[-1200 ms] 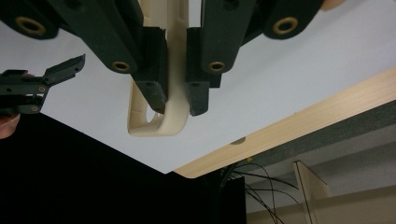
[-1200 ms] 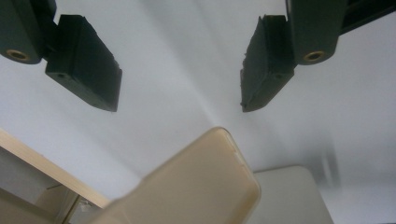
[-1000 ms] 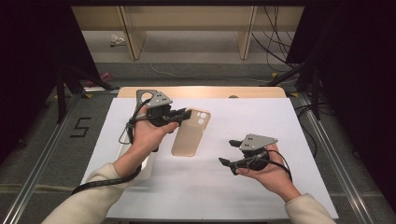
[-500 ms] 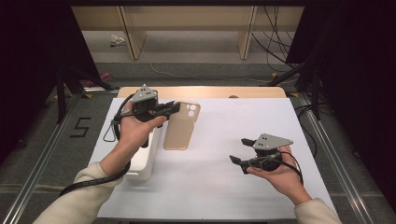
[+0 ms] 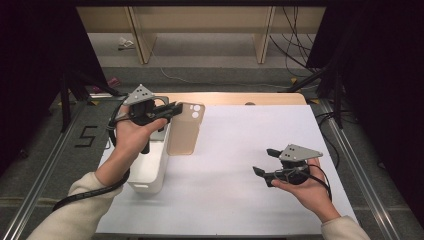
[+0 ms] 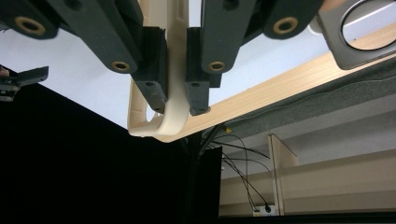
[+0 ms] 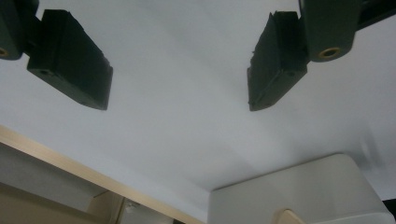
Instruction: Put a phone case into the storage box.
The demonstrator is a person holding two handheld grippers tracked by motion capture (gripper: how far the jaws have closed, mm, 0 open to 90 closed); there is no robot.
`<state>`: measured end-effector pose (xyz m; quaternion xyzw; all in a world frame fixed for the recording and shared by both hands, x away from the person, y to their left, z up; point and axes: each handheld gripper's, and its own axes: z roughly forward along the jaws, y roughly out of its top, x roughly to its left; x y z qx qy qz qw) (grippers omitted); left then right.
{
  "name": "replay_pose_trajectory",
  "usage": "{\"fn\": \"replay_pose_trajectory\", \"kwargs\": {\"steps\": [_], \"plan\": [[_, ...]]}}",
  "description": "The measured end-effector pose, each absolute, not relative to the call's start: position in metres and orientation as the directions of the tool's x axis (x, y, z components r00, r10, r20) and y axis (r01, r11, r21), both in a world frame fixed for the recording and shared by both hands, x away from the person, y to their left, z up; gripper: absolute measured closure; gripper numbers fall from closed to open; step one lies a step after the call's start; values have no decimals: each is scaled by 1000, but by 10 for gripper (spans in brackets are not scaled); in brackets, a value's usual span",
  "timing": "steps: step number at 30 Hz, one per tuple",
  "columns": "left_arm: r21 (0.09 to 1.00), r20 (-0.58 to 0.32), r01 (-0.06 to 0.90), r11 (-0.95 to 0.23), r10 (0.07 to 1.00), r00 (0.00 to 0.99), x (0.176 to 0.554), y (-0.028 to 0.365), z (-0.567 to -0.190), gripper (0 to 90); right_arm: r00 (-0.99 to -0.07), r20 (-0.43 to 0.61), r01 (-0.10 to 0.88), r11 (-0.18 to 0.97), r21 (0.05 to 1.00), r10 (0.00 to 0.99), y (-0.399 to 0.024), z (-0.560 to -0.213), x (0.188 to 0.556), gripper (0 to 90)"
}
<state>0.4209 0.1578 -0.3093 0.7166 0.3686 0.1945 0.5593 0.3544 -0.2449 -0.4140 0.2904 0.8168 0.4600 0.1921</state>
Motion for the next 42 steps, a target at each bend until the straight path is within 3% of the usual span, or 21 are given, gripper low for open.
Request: {"fn": "replay_pose_trajectory", "kwargs": {"steps": [42], "plan": [[960,-95,266,-92,783,614,431,220,-297,810,-737,-25,319,381,868,675,-254,-416,352,232]]}}
